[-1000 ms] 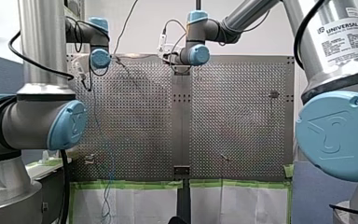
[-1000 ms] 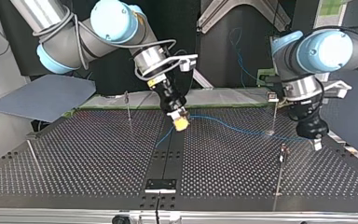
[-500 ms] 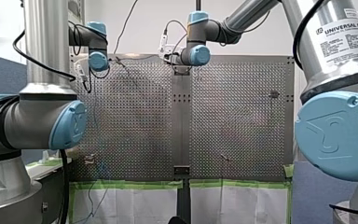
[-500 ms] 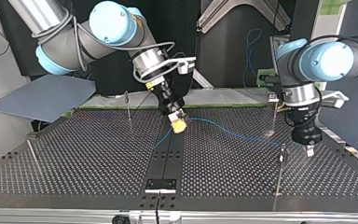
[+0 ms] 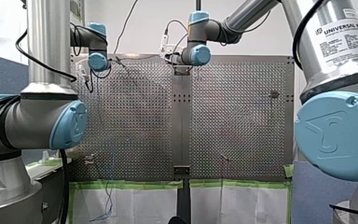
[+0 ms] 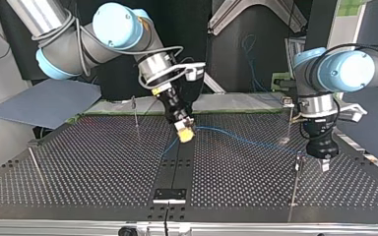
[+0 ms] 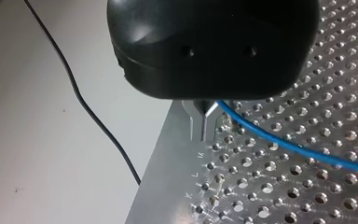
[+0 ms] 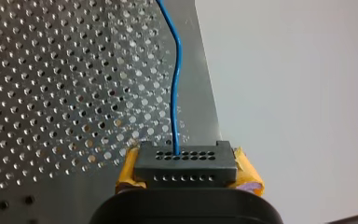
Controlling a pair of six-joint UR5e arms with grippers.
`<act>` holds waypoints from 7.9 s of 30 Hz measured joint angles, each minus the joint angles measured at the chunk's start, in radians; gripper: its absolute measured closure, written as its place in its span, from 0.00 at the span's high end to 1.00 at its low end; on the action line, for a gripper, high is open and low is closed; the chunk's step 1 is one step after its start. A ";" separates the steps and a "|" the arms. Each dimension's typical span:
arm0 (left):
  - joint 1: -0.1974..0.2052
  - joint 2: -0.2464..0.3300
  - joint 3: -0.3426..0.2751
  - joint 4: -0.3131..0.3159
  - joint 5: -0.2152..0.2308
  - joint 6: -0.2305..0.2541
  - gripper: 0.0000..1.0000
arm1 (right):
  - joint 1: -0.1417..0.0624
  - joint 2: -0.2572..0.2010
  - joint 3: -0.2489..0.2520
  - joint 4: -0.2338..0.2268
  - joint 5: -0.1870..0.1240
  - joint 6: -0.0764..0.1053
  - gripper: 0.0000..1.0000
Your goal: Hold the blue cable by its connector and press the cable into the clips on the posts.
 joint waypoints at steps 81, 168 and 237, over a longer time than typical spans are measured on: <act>0.063 -0.091 0.068 0.057 0.051 -0.153 0.00 | -0.078 0.121 -0.147 0.015 -0.029 -0.042 0.00; 0.086 0.044 0.022 -0.113 -0.028 -0.259 1.00 | 0.011 -0.006 -0.180 0.168 -0.032 -0.139 0.00; 0.046 0.165 -0.118 -0.305 -0.032 -0.098 1.00 | 0.184 -0.182 -0.025 0.272 -0.032 -0.129 0.00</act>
